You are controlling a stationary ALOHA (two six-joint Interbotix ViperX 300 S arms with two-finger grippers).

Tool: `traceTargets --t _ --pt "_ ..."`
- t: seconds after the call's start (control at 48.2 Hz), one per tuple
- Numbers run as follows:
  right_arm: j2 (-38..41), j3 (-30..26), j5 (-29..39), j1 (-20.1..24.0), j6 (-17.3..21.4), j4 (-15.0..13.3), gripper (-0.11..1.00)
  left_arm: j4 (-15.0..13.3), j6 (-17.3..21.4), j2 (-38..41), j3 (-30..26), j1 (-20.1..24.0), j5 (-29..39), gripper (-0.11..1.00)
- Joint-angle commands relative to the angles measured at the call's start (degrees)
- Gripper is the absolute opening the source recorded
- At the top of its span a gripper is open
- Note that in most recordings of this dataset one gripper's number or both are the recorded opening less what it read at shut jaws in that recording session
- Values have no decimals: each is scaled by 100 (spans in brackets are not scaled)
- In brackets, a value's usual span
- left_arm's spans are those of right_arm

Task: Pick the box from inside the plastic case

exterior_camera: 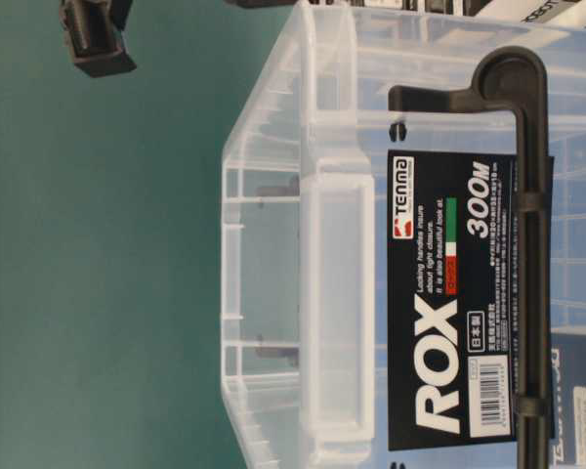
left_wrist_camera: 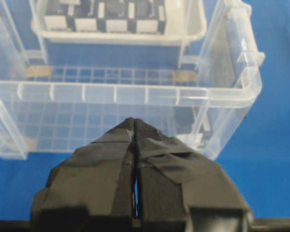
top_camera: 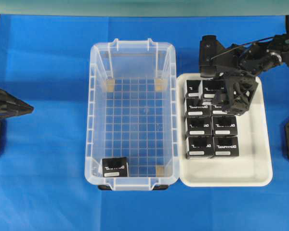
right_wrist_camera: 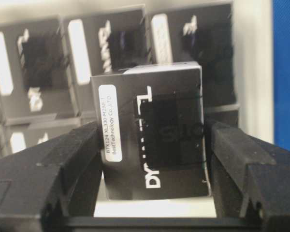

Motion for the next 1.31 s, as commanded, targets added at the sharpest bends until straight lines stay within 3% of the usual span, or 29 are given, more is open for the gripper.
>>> traceTargets --t 0.0,0.519,0.85,1.037,1.286 --pt "26 26 -264 0 9 0 65 18 -18 62 -132 9 -35 -4" --pt "35 62 149 0 9 0 64 18 -9 53 -141 9 -35 -4" --pt "35 35 62 18 -18 0 63 18 -9 35 -149 0 -35 -4" --pt "-176 -53 -220 26 62 97 98 18 -9 35 -141 0 -35 -4" --pt "-940 -308 -448 -18 272 202 97 18 -9 62 -123 9 -26 -4"
